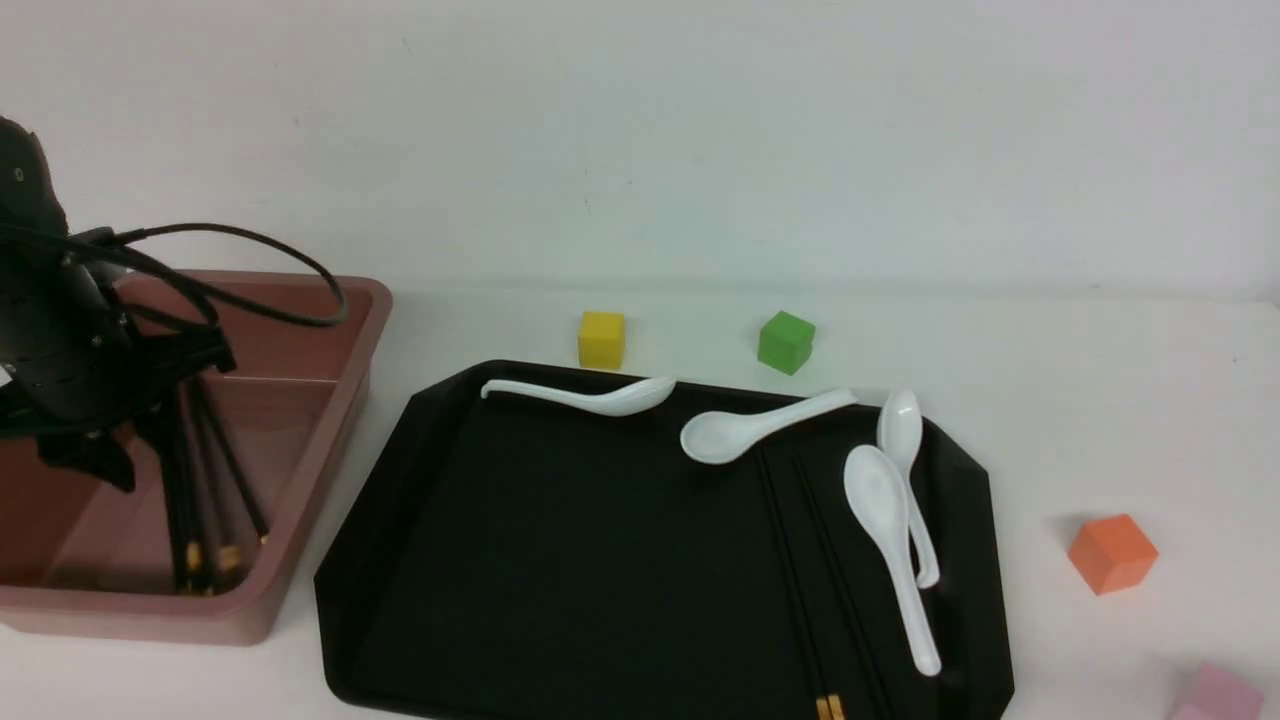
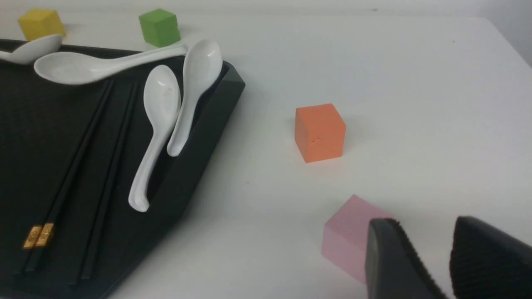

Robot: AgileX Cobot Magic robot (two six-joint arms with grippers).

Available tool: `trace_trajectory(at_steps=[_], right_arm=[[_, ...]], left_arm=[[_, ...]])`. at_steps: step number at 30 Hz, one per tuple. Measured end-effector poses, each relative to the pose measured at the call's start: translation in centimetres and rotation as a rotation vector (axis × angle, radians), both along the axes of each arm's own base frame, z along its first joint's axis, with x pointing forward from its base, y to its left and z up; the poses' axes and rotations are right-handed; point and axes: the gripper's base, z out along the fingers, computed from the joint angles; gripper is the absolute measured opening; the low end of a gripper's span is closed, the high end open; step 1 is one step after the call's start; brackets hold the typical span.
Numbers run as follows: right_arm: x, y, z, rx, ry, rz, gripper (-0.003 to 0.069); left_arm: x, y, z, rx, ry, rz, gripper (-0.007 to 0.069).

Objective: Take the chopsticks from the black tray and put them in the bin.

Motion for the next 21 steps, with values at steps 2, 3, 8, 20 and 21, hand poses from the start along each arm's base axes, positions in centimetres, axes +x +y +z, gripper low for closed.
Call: trace_trajectory(at_steps=[2,3,8,20,21], right_arm=[[0.0,0.0,0.0,0.000,0.000,0.000,0.0240],[0.0,0.0,0.0,0.000,0.000,0.000,0.0240],[0.0,0.0,0.0,0.000,0.000,0.000,0.0240],[0.0,0.0,0.0,0.000,0.000,0.000,0.0240],[0.0,0.0,0.0,0.000,0.000,0.000,0.0240]], left_arm=[[-0.3,0.0,0.3,-0.001,0.012,0.000,0.0265],[-0.5,0.0,0.6,-0.001,0.015,0.000,0.0260],[-1.7,-0.2,2.4,-0.004,0.025,-0.023,0.0163],[-11.6,-2.0,13.7,-0.010,-0.305,-0.181,-0.0013],[-12.9,-2.2,14.1,-0.013,-0.330,-0.192,-0.0013]])
